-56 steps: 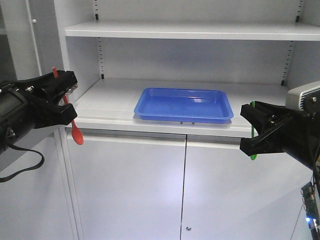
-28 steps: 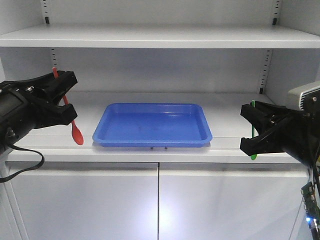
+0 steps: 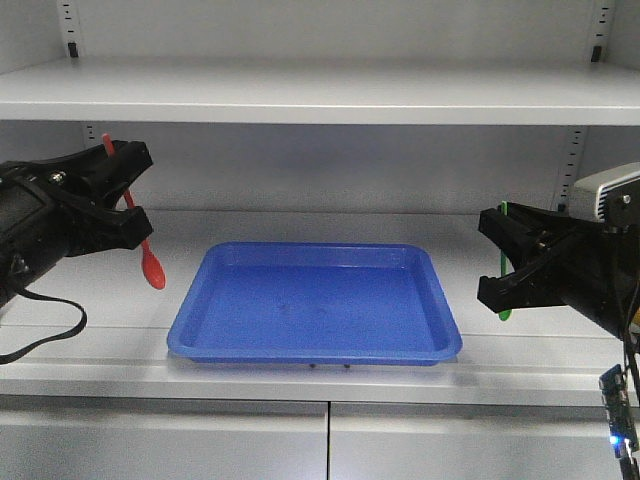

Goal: Sort red and green spoons into left cabinet
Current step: 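Approach the blue tray on the cabinet shelf holding both spoons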

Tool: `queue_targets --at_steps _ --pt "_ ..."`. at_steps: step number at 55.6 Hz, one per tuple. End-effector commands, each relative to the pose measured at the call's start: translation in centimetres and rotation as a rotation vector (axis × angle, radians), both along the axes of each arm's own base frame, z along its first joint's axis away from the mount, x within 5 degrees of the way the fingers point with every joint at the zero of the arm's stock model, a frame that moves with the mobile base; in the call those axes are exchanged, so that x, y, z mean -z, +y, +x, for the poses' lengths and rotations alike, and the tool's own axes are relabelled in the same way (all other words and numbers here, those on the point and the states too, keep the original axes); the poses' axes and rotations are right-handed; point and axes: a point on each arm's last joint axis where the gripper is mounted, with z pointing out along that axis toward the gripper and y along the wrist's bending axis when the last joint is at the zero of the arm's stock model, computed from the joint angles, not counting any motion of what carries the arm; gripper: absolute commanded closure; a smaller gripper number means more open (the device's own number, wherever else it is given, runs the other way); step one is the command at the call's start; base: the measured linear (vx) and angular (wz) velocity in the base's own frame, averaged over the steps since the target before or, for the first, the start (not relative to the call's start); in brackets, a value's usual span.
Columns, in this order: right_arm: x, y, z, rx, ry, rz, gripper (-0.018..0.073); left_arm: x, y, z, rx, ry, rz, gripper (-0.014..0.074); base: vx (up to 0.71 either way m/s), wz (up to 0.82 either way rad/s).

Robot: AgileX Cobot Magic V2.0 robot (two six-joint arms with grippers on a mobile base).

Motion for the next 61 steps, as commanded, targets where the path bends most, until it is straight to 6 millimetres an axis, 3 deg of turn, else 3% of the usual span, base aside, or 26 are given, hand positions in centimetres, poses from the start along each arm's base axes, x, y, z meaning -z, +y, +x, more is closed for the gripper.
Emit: queue_targets --at_steps 1,61 --pt "-2.11 0.12 -0.68 -0.030 -0.091 0.043 0.0568 -2.48 0.14 -1.19 0.028 -0.109 -0.065 0.0603 0.19 0.03" --pt "-2.11 0.12 -0.68 -0.030 -0.091 0.043 0.0568 -2.48 0.14 -1.19 0.028 -0.109 -0.065 0.0603 0.07 -0.01"
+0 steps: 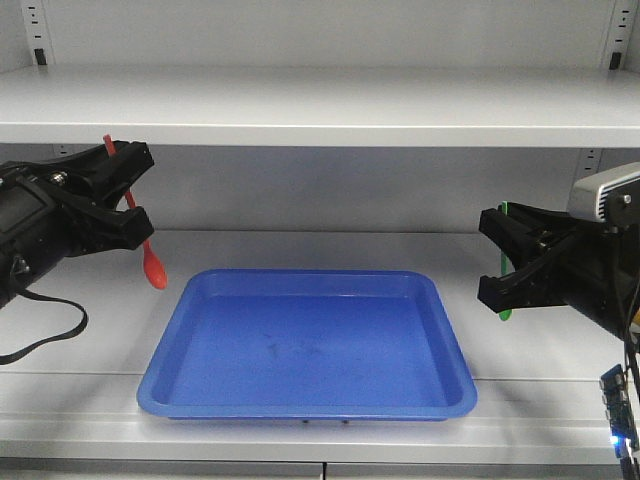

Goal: Sort red and green spoons into left cabinet
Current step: 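Approach the blue tray on the cabinet shelf holding both spoons, then lower both grippers over the blue tray and open to release spoons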

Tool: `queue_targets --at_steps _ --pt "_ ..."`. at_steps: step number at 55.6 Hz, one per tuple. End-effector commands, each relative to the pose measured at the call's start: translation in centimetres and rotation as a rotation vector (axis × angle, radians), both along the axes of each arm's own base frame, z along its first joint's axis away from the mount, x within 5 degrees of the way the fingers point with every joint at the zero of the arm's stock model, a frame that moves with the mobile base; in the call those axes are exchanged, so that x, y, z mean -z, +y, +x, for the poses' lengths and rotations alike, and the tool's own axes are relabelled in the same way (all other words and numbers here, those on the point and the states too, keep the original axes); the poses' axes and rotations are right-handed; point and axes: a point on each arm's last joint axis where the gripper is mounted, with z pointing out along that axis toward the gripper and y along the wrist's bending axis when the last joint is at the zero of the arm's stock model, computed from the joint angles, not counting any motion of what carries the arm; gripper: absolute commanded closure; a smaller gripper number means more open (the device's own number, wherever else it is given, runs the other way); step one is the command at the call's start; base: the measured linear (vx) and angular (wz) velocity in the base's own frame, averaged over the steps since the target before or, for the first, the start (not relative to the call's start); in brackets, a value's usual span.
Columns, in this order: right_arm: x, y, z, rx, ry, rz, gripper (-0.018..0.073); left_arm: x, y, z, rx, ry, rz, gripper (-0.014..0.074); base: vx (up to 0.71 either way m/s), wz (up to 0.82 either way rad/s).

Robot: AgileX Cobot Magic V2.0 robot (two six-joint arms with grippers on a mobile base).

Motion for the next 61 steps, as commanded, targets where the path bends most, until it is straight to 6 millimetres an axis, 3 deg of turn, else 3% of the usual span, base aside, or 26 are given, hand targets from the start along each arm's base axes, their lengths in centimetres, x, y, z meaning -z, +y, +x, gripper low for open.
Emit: queue_targets --at_steps 1,41,55,61 --pt "-2.1 0.1 -0.7 -0.030 -0.091 0.043 0.0568 -2.5 0.1 -1.2 0.028 -0.109 -0.065 0.0603 0.00 0.00" --pt "-1.9 0.2 -0.5 -0.039 -0.090 0.047 0.0568 -2.3 0.1 -1.0 0.029 -0.106 -0.065 0.0603 0.00 0.00" --pt "-0.2 1.2 1.2 -0.127 -0.079 0.102 0.0565 0.8 -1.4 1.6 0.054 -0.024 -0.013 0.0603 0.00 0.00" --pt "0.8 2.8 2.4 -0.175 -0.044 0.109 0.0563 2.7 -3.1 2.7 0.105 0.010 -0.012 0.0601 0.00 0.00"
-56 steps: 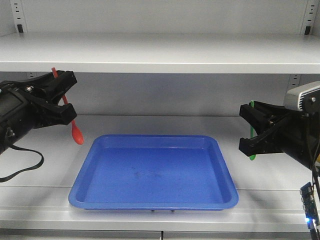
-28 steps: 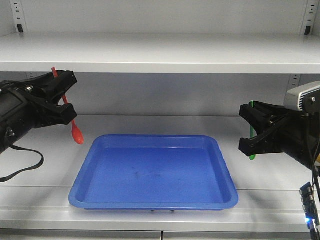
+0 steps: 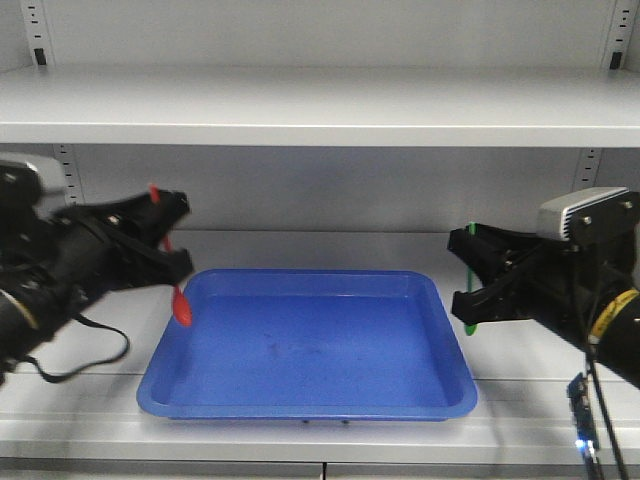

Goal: Sort red and green spoons into left cabinet
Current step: 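Lower both grippers over the blue tray and open to release spoons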

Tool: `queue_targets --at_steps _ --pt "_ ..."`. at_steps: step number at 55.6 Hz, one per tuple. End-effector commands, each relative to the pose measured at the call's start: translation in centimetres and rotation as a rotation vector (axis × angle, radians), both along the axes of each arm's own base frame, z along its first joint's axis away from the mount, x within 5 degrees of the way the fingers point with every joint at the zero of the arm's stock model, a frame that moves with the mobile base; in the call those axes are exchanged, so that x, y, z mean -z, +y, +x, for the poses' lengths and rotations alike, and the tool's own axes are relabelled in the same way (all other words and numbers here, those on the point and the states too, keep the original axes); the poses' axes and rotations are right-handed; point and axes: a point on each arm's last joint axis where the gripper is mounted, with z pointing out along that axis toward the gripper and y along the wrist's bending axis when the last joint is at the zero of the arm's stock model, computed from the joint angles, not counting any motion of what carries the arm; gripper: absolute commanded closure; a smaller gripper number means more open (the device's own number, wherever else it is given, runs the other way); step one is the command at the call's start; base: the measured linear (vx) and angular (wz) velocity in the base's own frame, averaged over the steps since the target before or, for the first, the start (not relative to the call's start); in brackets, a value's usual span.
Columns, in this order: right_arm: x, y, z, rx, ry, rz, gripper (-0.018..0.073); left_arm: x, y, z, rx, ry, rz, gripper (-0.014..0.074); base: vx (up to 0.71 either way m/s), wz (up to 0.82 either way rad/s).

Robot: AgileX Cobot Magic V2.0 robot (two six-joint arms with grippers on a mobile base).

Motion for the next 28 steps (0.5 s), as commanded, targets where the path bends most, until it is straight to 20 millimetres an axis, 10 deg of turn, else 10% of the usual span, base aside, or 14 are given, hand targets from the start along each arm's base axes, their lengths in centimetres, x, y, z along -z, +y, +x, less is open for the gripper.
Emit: queue_targets --at_steps 1,28 --pt "-2.1 1.6 0.0 -0.077 -0.091 0.059 0.0561 -1.3 -1.5 -0.2 0.077 -0.095 -0.071 0.0601 0.00 0.00" --pt "1.4 7.5 4.2 -0.099 0.107 -0.013 0.0508 3.9 -4.3 2.3 0.136 -0.006 -0.041 0.0496 0.00 0.00"
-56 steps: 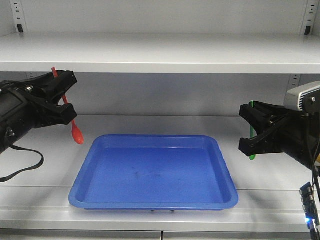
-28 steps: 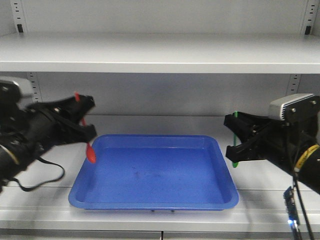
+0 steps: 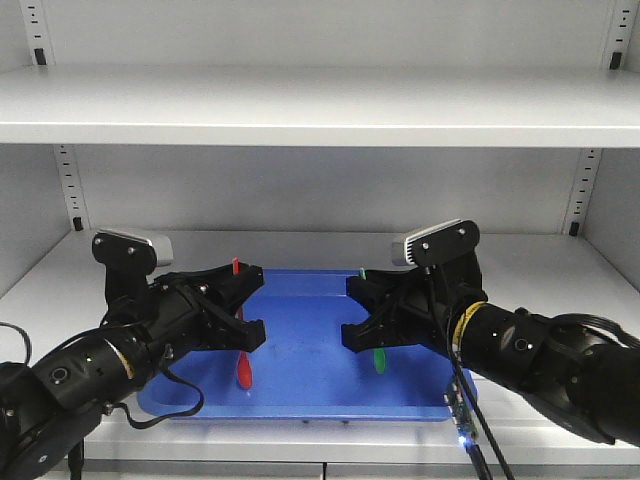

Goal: Sort red and green spoons into left cabinet
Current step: 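Lower both grippers over the blue tray and open to release spoons, then withdraw left gripper from the tray, right gripper lingering above green spoon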

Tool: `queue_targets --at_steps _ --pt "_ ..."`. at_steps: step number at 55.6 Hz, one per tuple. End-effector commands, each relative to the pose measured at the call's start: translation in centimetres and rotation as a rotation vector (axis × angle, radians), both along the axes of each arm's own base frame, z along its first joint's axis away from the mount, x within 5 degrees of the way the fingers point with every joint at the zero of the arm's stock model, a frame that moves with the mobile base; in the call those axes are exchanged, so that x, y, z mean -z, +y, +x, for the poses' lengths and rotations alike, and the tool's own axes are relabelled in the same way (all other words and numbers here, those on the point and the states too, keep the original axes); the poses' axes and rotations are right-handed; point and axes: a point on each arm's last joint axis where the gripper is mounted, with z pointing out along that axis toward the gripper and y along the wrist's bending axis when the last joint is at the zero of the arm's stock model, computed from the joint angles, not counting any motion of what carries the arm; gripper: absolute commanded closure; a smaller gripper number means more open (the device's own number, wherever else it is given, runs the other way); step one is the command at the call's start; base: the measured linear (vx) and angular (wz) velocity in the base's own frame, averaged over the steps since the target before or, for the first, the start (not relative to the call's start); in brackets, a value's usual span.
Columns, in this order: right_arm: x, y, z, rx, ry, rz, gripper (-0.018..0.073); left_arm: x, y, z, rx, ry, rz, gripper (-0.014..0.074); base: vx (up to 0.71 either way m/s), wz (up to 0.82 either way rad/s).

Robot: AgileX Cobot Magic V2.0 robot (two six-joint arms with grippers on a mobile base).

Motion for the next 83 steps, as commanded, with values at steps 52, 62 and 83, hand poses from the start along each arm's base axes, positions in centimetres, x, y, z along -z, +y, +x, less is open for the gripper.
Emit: queue_targets --at_steps 52,62,83 --pt "-2.5 -0.2 -0.1 0.020 -0.075 -0.010 -0.0090 -0.2 0.2 0.3 -0.021 -0.240 0.481 0.0011 0.00 0.00" --pt "-2.5 -0.2 -0.1 0.020 -0.075 -0.010 -0.0065 -0.6 0.9 0.7 -0.130 -0.103 0.234 0.0011 0.00 0.00" --pt "-2.4 -0.2 -0.1 0.022 -0.071 -0.013 0.0020 -1.2 1.5 1.0 -0.198 -0.076 0.076 0.0011 0.00 0.00"
